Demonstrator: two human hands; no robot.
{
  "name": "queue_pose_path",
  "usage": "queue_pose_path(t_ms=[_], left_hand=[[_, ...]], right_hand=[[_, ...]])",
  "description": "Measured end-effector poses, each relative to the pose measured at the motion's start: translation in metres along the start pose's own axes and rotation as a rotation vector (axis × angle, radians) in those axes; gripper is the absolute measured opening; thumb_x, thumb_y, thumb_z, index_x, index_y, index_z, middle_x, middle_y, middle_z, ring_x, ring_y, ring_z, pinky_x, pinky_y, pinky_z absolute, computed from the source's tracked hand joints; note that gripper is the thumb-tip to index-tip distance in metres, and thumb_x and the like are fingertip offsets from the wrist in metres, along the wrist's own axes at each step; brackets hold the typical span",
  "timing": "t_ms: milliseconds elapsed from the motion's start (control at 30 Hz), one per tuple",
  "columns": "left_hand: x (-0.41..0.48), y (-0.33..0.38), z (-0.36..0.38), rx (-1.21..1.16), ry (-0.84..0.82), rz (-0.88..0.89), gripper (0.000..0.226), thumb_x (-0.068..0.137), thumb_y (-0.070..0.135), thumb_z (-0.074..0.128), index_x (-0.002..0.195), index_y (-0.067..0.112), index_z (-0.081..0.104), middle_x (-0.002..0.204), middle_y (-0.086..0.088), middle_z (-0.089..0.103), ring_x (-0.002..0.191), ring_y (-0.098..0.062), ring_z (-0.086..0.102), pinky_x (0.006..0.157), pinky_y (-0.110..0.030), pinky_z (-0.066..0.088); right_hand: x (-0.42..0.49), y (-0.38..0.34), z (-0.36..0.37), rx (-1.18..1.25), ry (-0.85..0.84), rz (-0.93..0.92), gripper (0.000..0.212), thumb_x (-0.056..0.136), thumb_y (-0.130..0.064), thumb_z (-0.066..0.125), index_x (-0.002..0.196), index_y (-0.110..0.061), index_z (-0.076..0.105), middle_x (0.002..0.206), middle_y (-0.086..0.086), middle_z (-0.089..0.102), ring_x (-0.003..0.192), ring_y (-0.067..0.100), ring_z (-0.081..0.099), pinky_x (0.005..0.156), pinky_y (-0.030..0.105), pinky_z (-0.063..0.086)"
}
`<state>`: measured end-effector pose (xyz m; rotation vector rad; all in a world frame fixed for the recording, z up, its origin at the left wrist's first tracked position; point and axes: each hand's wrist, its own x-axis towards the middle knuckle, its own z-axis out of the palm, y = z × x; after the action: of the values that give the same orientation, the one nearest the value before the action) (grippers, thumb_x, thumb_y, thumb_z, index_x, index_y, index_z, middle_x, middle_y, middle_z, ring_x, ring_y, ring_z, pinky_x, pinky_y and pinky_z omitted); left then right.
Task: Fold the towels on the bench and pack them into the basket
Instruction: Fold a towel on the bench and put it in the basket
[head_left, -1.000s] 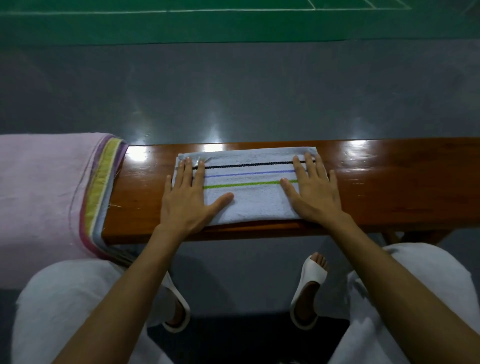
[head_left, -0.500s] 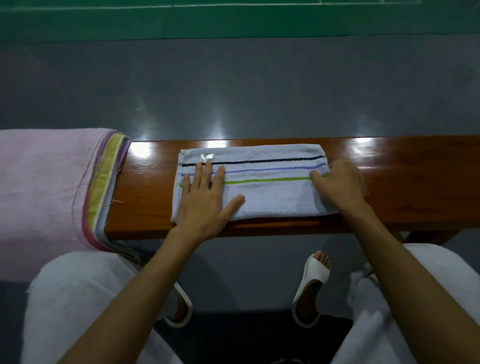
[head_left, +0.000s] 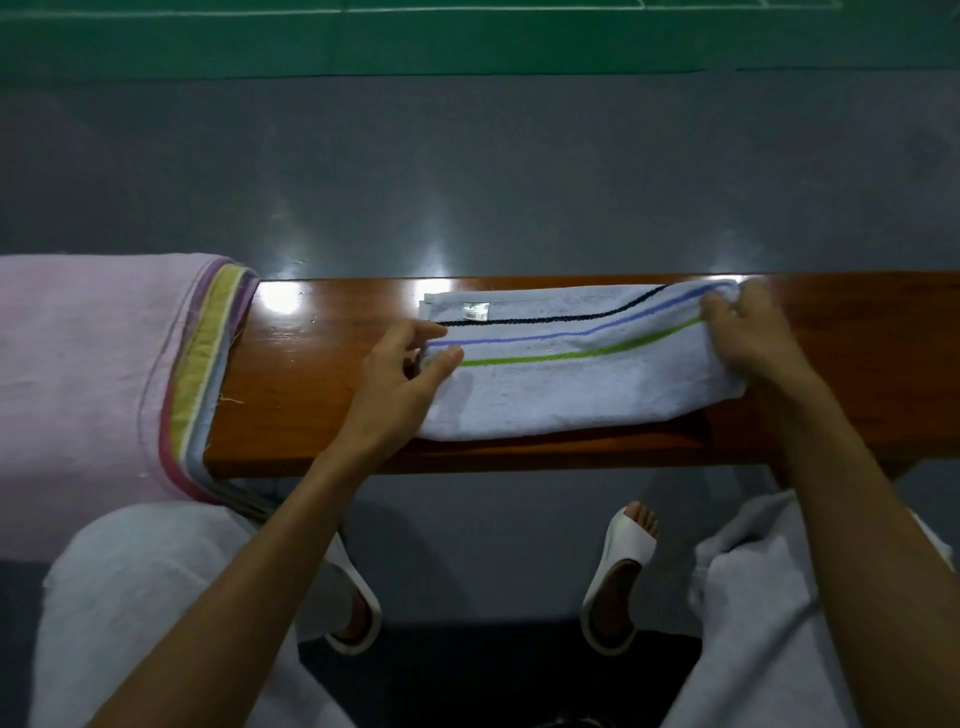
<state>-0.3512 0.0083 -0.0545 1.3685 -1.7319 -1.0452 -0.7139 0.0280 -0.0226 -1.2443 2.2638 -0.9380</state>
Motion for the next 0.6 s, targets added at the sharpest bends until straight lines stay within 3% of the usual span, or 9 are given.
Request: queue_pose_path(t_ms=[100, 167, 267, 333, 433, 500, 600], left_hand=[[0.0, 0.0, -0.005, 0.006, 0.055, 0.007, 0.02, 0.1, 0.03, 0.065, 0.117, 0.02, 0.065, 0.116, 0.008, 0.066, 0.102, -0.005, 0.065, 0.079, -0.015, 0.056], [0.003, 0.003, -0.006, -0.055, 0.039, -0.012, 0.013, 0.103, 0.022, 0.061, 0.115, 0.019, 0.064, 0.112, 0.003, 0.069, 0.093, -0.008, 0.069, 0.073, -0.019, 0.058], [0.008, 0.016, -0.007, -0.359, -0.005, -0.199, 0.016, 0.109, 0.018, 0.047, 0.117, 0.014, 0.061, 0.115, -0.013, 0.07, 0.084, -0.023, 0.075, 0.065, -0.027, 0.06], [0.012, 0.026, -0.008, -0.523, -0.062, -0.357, 0.029, 0.112, 0.028, 0.038, 0.123, 0.01, 0.058, 0.115, -0.018, 0.07, 0.087, -0.031, 0.075, 0.068, -0.034, 0.062], [0.017, 0.025, -0.007, -0.552, -0.116, -0.479, 0.044, 0.11, 0.049, 0.032, 0.121, 0.017, 0.062, 0.113, -0.01, 0.074, 0.095, -0.027, 0.076, 0.077, -0.039, 0.063], [0.02, 0.022, -0.007, -0.493, -0.108, -0.491, 0.042, 0.107, 0.054, 0.038, 0.116, 0.023, 0.065, 0.111, -0.004, 0.076, 0.095, -0.023, 0.076, 0.078, -0.039, 0.063], [0.023, 0.022, -0.005, -0.39, -0.077, -0.447, 0.031, 0.101, 0.036, 0.064, 0.123, 0.014, 0.064, 0.113, -0.006, 0.073, 0.091, -0.022, 0.075, 0.058, -0.028, 0.058]], right_hand=[[-0.004, -0.02, 0.004, 0.042, 0.023, -0.087, 0.026, 0.104, -0.028, 0.053, 0.117, -0.005, 0.053, 0.109, 0.012, 0.058, 0.108, 0.033, 0.059, 0.088, 0.04, 0.046], [-0.01, -0.042, 0.009, 0.075, 0.034, -0.187, 0.013, 0.103, -0.023, 0.056, 0.109, -0.012, 0.051, 0.102, 0.006, 0.057, 0.096, 0.02, 0.058, 0.077, 0.028, 0.042], [-0.028, -0.087, 0.031, 0.165, -0.015, -0.368, 0.012, 0.102, -0.014, 0.058, 0.107, -0.016, 0.048, 0.088, -0.01, 0.053, 0.07, -0.008, 0.052, 0.064, 0.008, 0.036], [-0.046, -0.114, 0.056, 0.188, -0.203, -0.463, 0.012, 0.102, -0.02, 0.06, 0.108, -0.018, 0.049, 0.088, -0.012, 0.054, 0.075, -0.009, 0.054, 0.068, 0.013, 0.042], [-0.075, -0.137, 0.084, 0.266, -0.526, -0.432, 0.027, 0.104, -0.028, 0.058, 0.127, -0.02, 0.047, 0.107, -0.01, 0.059, 0.092, 0.009, 0.066, 0.066, 0.026, 0.06], [-0.079, -0.132, 0.089, 0.268, -0.5, -0.431, 0.03, 0.104, -0.028, 0.056, 0.131, -0.018, 0.047, 0.114, -0.006, 0.058, 0.09, 0.015, 0.068, 0.062, 0.032, 0.063], [-0.071, -0.106, 0.085, 0.181, -0.359, -0.438, 0.023, 0.102, -0.026, 0.059, 0.123, -0.019, 0.054, 0.113, -0.002, 0.062, 0.082, 0.015, 0.066, 0.063, 0.036, 0.061]])
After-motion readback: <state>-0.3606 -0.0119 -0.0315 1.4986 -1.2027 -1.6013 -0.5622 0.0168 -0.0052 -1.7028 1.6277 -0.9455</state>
